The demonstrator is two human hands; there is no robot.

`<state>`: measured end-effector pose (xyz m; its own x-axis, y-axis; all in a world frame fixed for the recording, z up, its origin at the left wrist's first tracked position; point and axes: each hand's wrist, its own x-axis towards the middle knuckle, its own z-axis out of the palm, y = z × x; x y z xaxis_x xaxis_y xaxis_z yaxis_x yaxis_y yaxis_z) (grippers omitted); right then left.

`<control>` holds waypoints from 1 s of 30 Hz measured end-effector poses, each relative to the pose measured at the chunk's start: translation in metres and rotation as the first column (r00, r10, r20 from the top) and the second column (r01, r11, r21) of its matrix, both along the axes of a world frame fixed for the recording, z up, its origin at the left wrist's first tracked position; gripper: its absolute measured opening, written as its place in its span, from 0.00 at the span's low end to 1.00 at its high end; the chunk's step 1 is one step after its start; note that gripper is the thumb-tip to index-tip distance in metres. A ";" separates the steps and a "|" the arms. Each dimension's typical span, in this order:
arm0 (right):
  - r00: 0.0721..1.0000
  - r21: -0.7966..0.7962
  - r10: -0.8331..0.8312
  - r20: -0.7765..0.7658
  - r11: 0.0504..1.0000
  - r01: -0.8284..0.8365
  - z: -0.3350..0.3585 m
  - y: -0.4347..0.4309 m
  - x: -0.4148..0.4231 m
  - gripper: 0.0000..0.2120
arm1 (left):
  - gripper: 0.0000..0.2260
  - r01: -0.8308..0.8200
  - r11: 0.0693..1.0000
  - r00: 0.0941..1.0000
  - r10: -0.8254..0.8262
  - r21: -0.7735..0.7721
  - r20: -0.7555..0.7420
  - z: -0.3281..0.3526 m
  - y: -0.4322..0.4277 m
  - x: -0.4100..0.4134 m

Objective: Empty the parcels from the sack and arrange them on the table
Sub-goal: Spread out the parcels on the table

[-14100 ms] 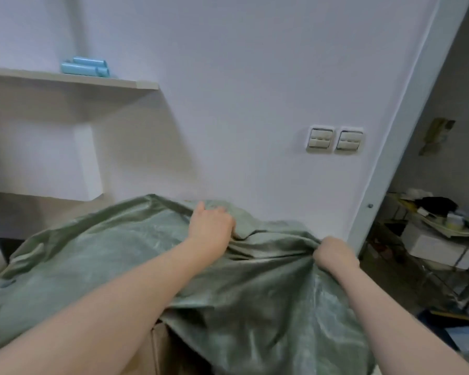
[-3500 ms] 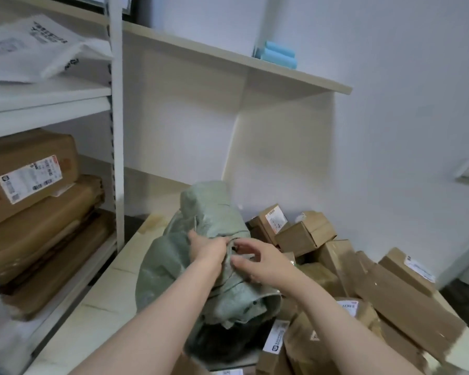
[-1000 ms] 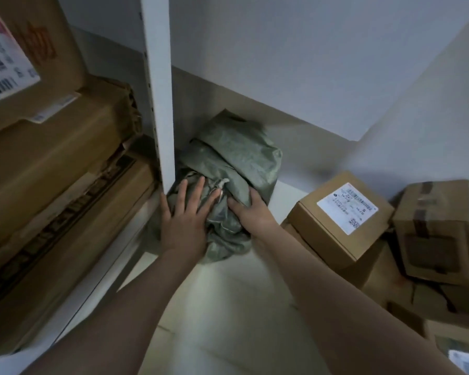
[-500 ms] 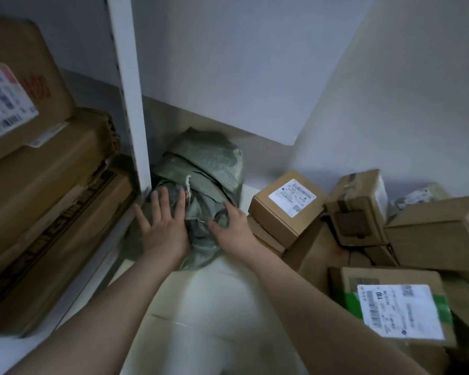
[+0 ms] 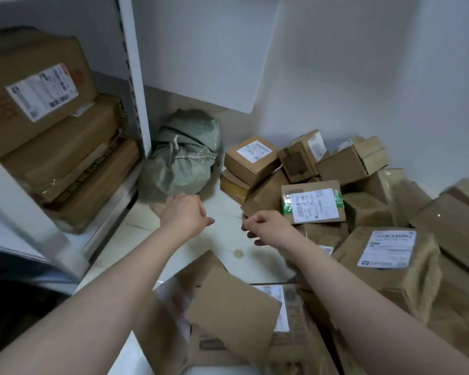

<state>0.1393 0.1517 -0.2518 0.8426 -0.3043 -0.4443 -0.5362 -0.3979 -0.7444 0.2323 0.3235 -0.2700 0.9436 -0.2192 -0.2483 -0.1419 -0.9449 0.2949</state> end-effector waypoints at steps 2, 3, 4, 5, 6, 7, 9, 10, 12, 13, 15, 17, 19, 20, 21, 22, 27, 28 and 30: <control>0.998 -0.016 0.066 0.012 0.998 -0.066 0.011 0.005 -0.019 0.11 | 0.12 -0.005 1.000 0.996 0.008 0.025 -0.090 0.001 0.007 -0.022; 0.992 -0.038 0.122 0.020 0.992 -0.121 0.015 0.009 -0.026 0.11 | 0.13 -0.004 0.999 0.990 0.010 0.043 -0.138 -0.001 0.011 -0.031; 0.982 -0.065 0.185 0.028 0.981 -0.183 0.020 0.015 -0.033 0.10 | 0.13 -0.005 0.999 0.986 0.014 0.053 -0.166 -0.003 0.015 -0.039; 0.967 -0.096 0.252 0.036 0.964 -0.247 0.025 0.021 -0.040 0.11 | 0.11 -0.011 0.999 0.984 0.020 0.053 -0.178 -0.006 0.019 -0.046; 0.947 -0.126 0.320 0.042 0.942 -0.312 0.030 0.029 -0.046 0.14 | 0.09 -0.018 0.999 0.983 0.027 0.051 -0.182 -0.008 0.024 -0.053; 0.917 -0.156 0.395 0.045 0.910 -0.384 0.035 0.037 -0.052 0.19 | 0.09 -0.024 0.998 0.983 0.033 0.050 -0.181 -0.012 0.029 -0.058; 0.810 -0.250 0.587 0.002 0.784 -0.568 0.040 0.053 -0.065 0.31 | 0.09 -0.016 0.997 0.978 0.032 0.080 -0.207 -0.016 0.038 -0.069; 0.732 -0.306 0.678 -0.066 0.685 -0.661 0.039 0.061 -0.071 0.38 | 0.08 0.010 0.993 0.974 0.018 0.119 -0.226 -0.017 0.042 -0.074; 0.596 -0.401 0.766 -0.240 0.481 -0.780 0.032 0.075 -0.082 0.49 | 0.11 0.084 0.971 0.960 -0.019 0.223 -0.278 -0.018 0.048 -0.084; 0.564 -0.446 0.768 -0.302 0.409 -0.796 0.027 0.079 -0.085 0.51 | 0.16 0.118 0.958 0.949 -0.031 0.260 -0.315 -0.019 0.050 -0.088; 0.579 -0.499 0.743 -0.336 0.381 -0.778 0.022 0.082 -0.087 0.52 | 0.25 0.155 0.947 0.929 -0.043 0.281 -0.367 -0.021 0.054 -0.096; 0.635 -0.495 0.697 -0.331 0.445 -0.746 0.022 0.079 -0.085 0.52 | 0.33 0.167 0.956 0.916 -0.059 0.242 -0.398 -0.023 0.056 -0.101; 0.698 -0.483 0.628 -0.343 0.520 -0.705 0.025 0.072 -0.080 0.52 | 0.38 0.158 0.964 0.911 -0.059 0.215 -0.407 -0.025 0.058 -0.106; 0.740 -0.469 0.581 -0.339 0.577 -0.668 0.027 0.066 -0.077 0.52 | 0.39 0.160 0.964 0.915 -0.063 0.214 -0.399 -0.028 0.059 -0.108; 0.789 -0.449 0.522 -0.325 0.649 -0.614 0.029 0.060 -0.073 0.52 | 0.40 0.167 0.963 0.917 -0.072 0.213 -0.391 -0.031 0.061 -0.110; 0.840 -0.419 0.451 -0.302 0.729 -0.542 0.030 0.051 -0.068 0.51 | 0.41 0.178 0.960 0.917 -0.082 0.217 -0.390 -0.033 0.064 -0.113; 0.991 -0.233 -0.022 -0.132 0.972 -0.009 0.021 0.011 -0.048 0.44 | 0.65 0.243 0.916 0.873 -0.063 0.320 -0.483 -0.049 0.067 -0.134; 0.993 -0.217 -0.081 -0.091 0.974 0.059 0.018 0.010 -0.046 0.43 | 0.68 0.259 0.899 0.873 -0.061 0.354 -0.484 -0.053 0.064 -0.141; 0.994 -0.202 -0.095 -0.050 0.976 0.083 0.015 0.011 -0.044 0.41 | 0.70 0.262 0.884 0.901 -0.081 0.387 -0.427 -0.063 0.060 -0.153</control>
<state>0.0956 0.1628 -0.2366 0.7822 -0.4645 -0.4152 -0.6169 -0.4835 -0.6211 0.0793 0.3839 -0.3328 0.7063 -0.1556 -0.6906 -0.2736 -0.9597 -0.0637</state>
